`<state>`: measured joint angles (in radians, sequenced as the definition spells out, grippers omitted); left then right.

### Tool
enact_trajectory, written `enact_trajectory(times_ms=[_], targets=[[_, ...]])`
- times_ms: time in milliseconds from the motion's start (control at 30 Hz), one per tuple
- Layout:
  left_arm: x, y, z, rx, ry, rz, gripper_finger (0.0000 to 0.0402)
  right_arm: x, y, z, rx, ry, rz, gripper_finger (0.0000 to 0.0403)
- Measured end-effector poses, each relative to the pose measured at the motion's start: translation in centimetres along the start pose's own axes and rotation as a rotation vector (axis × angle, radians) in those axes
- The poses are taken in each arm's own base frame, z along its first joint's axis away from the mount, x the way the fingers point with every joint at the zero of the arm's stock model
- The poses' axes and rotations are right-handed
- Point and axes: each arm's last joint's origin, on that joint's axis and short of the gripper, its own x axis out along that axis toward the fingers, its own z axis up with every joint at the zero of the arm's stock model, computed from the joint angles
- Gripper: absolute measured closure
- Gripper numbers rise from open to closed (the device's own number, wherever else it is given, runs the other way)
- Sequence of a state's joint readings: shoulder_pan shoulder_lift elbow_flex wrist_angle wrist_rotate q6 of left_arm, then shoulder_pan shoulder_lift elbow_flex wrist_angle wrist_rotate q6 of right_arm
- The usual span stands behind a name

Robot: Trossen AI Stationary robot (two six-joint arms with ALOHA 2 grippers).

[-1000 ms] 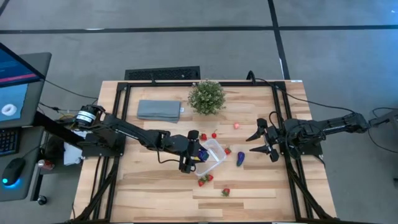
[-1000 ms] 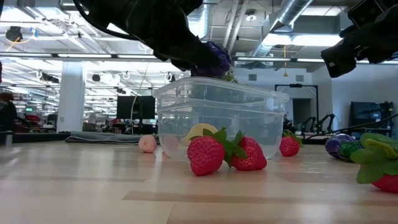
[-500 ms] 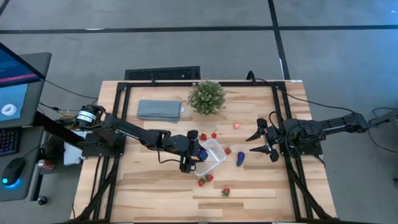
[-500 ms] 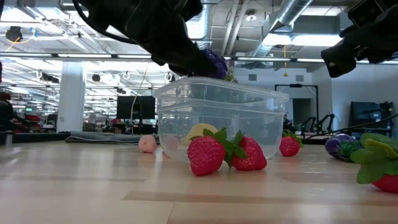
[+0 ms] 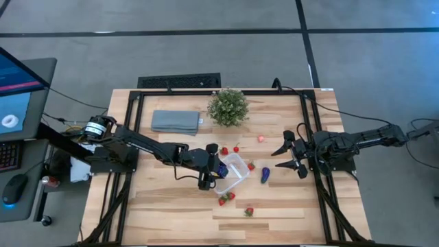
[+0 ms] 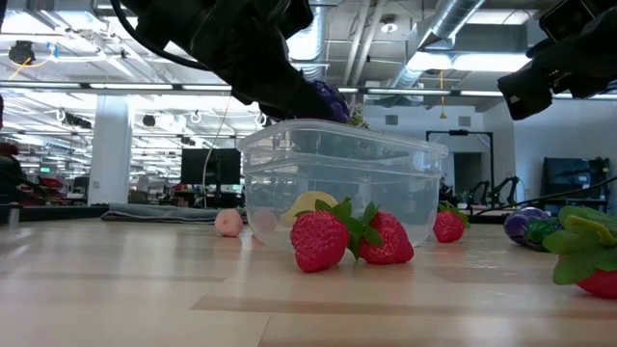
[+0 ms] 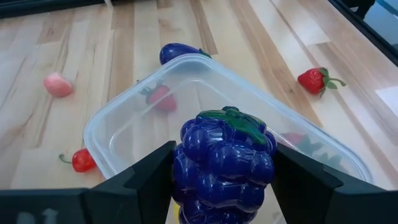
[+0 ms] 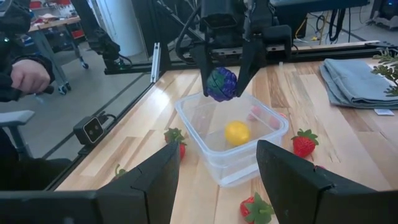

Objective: Pick and placing Produce into tupperware
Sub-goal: Put the grapes into the transparent bin, then put the eggplant into the transparent bin

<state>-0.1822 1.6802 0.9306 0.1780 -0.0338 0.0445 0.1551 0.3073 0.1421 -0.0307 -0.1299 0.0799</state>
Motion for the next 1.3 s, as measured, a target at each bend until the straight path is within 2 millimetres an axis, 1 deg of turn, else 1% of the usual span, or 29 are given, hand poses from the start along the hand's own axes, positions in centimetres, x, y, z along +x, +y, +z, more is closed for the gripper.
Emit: enact_trajectory(times_ms=[133, 333, 467, 667, 800, 900, 1000, 1133, 1300], targets=[[0.0, 0.0, -0.1, 0.000, 0.011, -0.002, 0.0168, 0.0, 0.0, 0.0, 0.000, 0.000, 0.000, 0.0165], [0.0, 0.0, -0.1, 0.001, 0.010, -0.002, 0.0127, 0.0, 0.0, 0.0, 0.000, 0.000, 0.000, 0.0165], [0.0, 0.0, -0.1, 0.002, 0.009, -0.002, 0.0109, 0.0, 0.0, 0.0, 0.001, 0.000, 0.000, 0.0165], [0.0, 0.0, -0.1, 0.023, 0.006, -0.001, 0.0107, 0.0, 0.0, 0.0, 0.009, 0.004, 0.000, 0.0165], [0.0, 0.0, -0.1, 0.034, 0.007, -0.001, 0.0107, 0.0, -0.1, -0.6, 0.062, 0.062, -0.009, 0.0165], [0.0, 0.0, -0.1, 0.043, 0.008, -0.003, 0.0107, -0.1, -0.2, -1.3, 0.096, 0.125, -0.067, 0.0165], [-0.1, -0.1, -0.2, 0.051, 0.019, -0.004, 0.0107, -0.1, -0.2, -1.6, 0.092, 0.160, -0.112, 0.0167], [-0.8, 0.0, -0.1, 0.051, 0.058, -0.008, 0.0107, 0.0, 0.0, -1.8, 0.048, 0.181, -0.104, 0.0180], [-3.0, 0.0, 0.7, 0.008, 0.078, -0.011, 0.0107, 0.5, 0.4, -2.2, 0.033, 0.233, -0.069, 0.0197]])
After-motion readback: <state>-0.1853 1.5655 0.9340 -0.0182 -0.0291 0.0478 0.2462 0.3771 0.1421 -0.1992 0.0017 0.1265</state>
